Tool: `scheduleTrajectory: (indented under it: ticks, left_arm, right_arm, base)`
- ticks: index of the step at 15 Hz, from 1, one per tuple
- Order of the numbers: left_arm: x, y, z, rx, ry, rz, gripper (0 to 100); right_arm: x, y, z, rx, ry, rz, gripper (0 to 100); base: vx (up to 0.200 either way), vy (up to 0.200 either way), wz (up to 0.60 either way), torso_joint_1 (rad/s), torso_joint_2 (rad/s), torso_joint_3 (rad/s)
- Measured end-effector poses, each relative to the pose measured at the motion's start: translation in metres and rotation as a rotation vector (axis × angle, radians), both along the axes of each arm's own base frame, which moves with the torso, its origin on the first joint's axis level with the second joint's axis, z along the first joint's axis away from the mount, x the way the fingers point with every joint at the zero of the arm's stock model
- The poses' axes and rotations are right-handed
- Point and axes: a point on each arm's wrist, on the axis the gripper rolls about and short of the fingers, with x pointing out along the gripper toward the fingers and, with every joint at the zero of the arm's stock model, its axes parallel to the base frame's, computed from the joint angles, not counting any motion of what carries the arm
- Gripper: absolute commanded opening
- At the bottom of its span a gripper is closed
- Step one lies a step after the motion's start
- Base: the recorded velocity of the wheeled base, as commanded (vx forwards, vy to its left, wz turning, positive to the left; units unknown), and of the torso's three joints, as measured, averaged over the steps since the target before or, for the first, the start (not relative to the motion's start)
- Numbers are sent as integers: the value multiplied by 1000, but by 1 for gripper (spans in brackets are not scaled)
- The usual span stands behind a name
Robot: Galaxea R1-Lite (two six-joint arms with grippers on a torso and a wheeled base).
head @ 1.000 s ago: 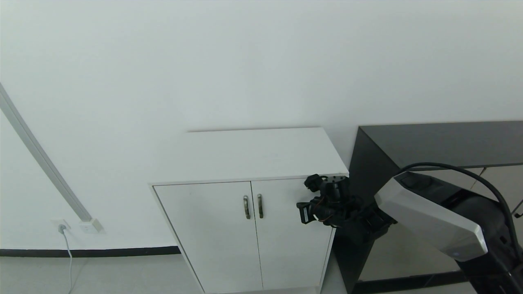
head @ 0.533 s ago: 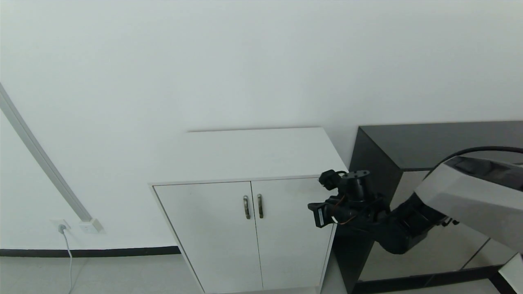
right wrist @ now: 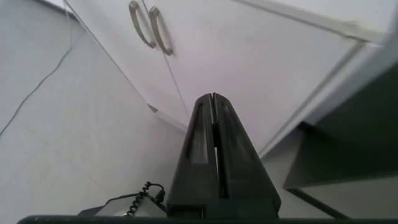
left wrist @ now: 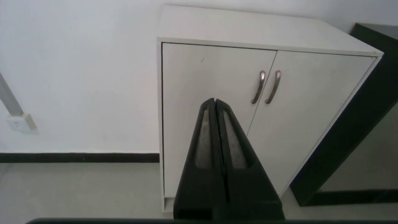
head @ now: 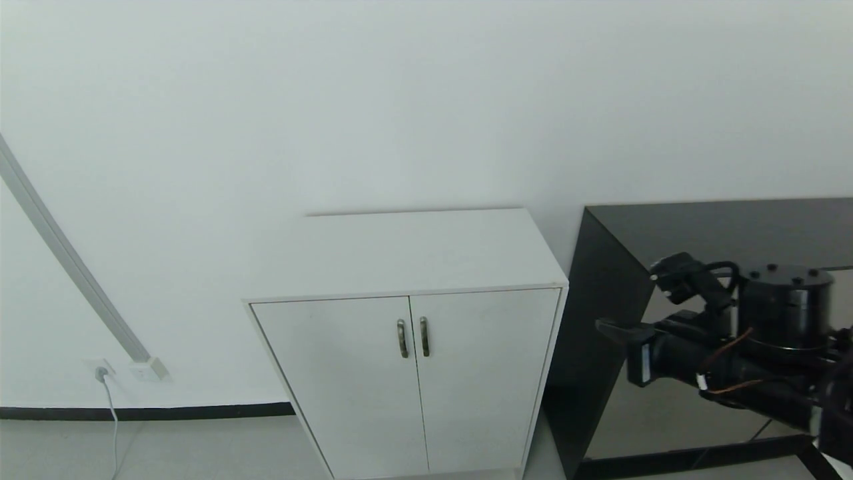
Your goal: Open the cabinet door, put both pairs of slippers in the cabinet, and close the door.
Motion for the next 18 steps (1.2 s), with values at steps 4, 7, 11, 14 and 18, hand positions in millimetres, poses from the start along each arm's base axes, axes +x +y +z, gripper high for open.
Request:
scheduleTrajectory:
  ticks: [4, 7, 11, 14, 18]
  left_arm:
    - [0, 0, 0, 0, 0, 0, 0]
    - [0, 0, 0, 0, 0, -1, 0]
    - [0, 0, 0, 0, 0, -1, 0]
    - [0, 0, 0, 0, 0, -1, 0]
    - [0, 0, 0, -9, -1, -2, 0]
  right_arm:
    - [-25, -65, 7, -16, -38, -253, 0]
    - [-54, -86, -2, -22, -22, -333, 0]
    - [-91, -91, -15, -37, -14, -289, 0]
    - [-115, -93, -29, -38, 24, -259, 0]
    - [-137, -94, -42, -52, 119, -236, 0]
  base:
    - [0, 0, 0, 0, 0, 0]
    - [0, 0, 0, 0, 0, 0]
    - [0, 0, 0, 0, 0, 0]
    - [0, 0, 0, 0, 0, 0]
    - [0, 0, 0, 0, 0, 0]
